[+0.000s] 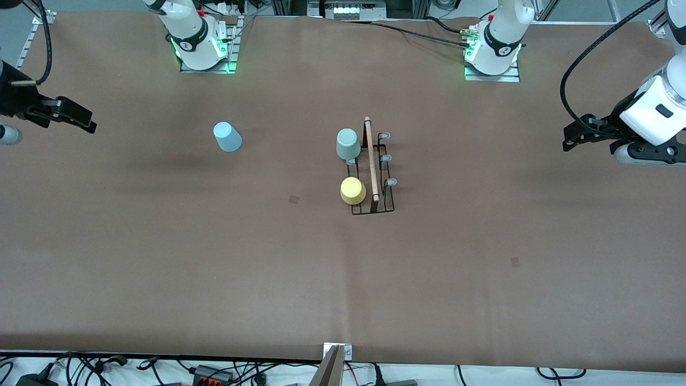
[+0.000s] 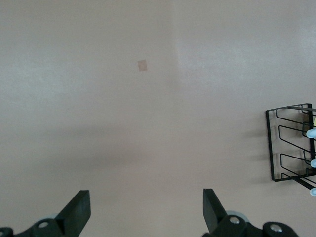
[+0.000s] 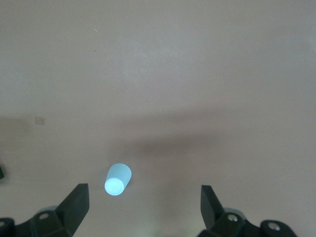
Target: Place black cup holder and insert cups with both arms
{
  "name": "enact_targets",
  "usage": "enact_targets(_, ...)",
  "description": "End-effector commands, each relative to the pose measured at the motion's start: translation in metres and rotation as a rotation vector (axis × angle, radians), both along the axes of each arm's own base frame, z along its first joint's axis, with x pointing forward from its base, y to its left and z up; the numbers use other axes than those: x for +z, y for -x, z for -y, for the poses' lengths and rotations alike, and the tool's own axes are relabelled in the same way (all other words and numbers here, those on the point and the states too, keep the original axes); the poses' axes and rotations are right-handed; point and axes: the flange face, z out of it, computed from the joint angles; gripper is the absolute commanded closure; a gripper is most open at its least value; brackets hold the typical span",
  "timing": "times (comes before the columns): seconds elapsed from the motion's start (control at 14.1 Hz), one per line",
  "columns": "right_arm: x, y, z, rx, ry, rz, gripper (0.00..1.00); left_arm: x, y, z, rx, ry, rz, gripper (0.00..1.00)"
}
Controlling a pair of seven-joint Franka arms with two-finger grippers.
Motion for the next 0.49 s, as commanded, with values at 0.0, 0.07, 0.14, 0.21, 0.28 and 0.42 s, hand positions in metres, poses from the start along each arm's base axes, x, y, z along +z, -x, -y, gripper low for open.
enact_targets(0.0, -0.0041, -0.02, 0.01, 0.013, -0.003, 0.008, 0.0, 0.0046, 0.0027, -0.0011, -0.015, 0.011, 0.002, 0.0)
enact_targets(0.07, -0.0041, -0.0201, 0.0108, 0.011, -0.003, 0.008, 0.0, 0.0046, 0.0027, -0.001, -0.015, 0.013, 0.002, 0.0)
enact_targets(0.14, -0.0041, -0.02, 0.0126, 0.007, -0.003, 0.008, 0.0, 0.0046, 0.0027, -0.001, -0.015, 0.013, 0.002, 0.0)
enact_targets(0.21, -0.0041, -0.02, 0.0132, 0.005, -0.006, 0.008, 0.0, 0.0046, 0.0027, -0.001, -0.015, 0.013, 0.002, 0.0)
enact_targets(0.28, -0.0041, -0.02, 0.0132, 0.005, -0.006, 0.008, 0.0, 0.0046, 0.0027, -0.0011, -0.015, 0.011, 0.002, 0.0)
enact_targets(0.42, -0.0041, -0.0201, 0.0105, 0.01, -0.006, 0.008, 0.0, 0.0046, 0.0027, -0.001, -0.015, 0.013, 0.002, 0.0)
